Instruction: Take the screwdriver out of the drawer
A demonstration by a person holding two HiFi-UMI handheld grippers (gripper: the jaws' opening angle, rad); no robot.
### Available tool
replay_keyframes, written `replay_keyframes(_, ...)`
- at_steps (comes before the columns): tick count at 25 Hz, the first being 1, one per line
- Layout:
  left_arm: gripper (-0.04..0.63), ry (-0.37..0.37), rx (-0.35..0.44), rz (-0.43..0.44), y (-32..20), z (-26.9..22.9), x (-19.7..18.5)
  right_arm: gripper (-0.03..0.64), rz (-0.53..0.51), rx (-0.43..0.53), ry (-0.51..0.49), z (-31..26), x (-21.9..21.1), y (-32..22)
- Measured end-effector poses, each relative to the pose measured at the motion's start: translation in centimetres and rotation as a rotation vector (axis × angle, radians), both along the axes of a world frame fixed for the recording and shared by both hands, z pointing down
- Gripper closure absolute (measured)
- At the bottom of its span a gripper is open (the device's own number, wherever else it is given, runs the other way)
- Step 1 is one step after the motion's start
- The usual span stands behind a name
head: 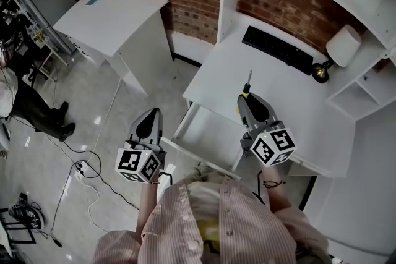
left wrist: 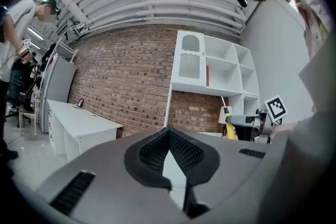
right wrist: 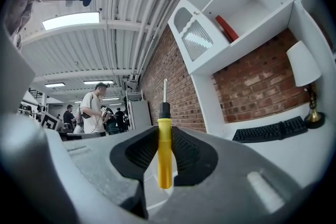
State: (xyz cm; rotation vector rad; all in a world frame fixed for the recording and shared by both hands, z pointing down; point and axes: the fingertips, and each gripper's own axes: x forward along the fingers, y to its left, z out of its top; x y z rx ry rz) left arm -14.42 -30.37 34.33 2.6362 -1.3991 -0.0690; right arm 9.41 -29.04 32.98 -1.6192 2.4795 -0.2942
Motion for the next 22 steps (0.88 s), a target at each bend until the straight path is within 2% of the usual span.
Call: replay_keyframes(22, 0.597, -0.012, -0.007, -0.004, 0.3, 0.3, 0.5, 0.537, 0.074, -0.017, 0.017, 1.4, 1.5, 0.5)
